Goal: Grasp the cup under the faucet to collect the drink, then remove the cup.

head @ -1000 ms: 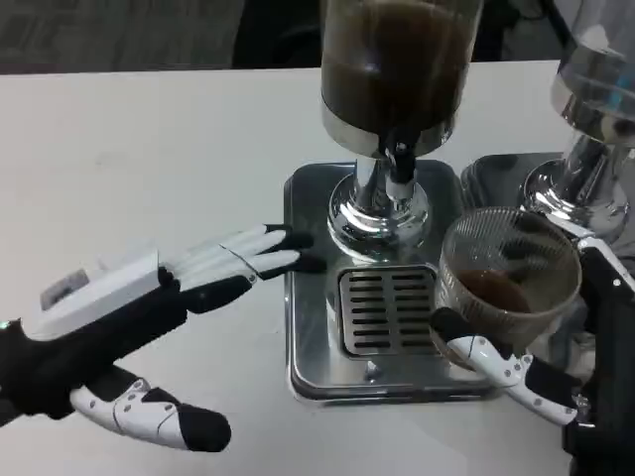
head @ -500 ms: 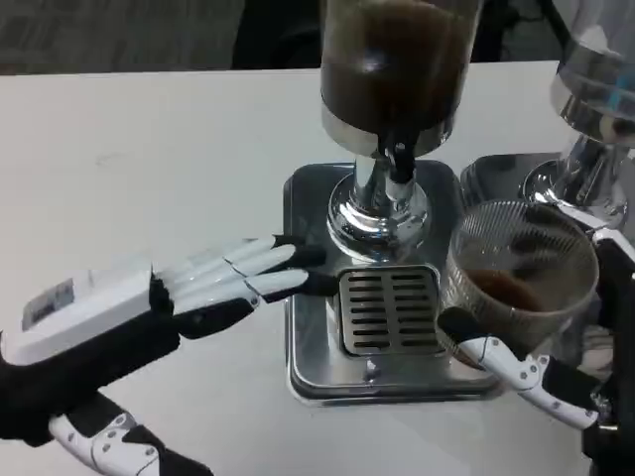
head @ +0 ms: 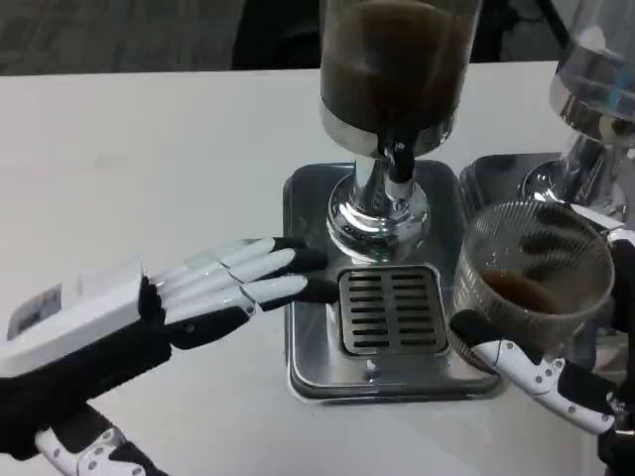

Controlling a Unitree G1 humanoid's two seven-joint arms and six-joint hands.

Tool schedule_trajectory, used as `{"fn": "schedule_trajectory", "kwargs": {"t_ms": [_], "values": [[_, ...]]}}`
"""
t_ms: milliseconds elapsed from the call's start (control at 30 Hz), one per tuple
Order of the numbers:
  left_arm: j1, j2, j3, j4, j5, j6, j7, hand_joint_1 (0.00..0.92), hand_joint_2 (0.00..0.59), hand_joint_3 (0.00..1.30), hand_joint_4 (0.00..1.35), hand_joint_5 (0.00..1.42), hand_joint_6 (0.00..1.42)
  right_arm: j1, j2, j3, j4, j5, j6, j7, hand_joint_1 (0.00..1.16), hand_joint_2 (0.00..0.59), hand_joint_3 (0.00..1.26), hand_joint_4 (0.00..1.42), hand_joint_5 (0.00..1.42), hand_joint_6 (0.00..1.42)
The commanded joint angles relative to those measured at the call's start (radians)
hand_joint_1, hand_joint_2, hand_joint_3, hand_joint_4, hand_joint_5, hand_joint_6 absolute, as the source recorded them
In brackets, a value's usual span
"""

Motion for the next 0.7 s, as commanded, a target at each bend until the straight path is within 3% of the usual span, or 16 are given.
{"fn": "schedule_trajectory", "kwargs": {"t_ms": [33,700], "values": [[0.017,0.033,0.018,-0.019,-0.023,-0.004,0.001,0.000,0.066,0.12,0.00,0.00,0.03,0.005,0.008,-0.009,-0.047,0.021,-0.032,0.000,0.99,0.089,0.75,0.94,1.16,1.42],[0.025,0.029,0.023,-0.018,-0.025,-0.001,-0.006,0.000,0.065,0.12,0.00,0.00,0.02,-0.003,0.014,-0.016,-0.049,0.027,-0.028,0.017,0.99,0.097,0.76,0.95,1.16,1.42]]}}
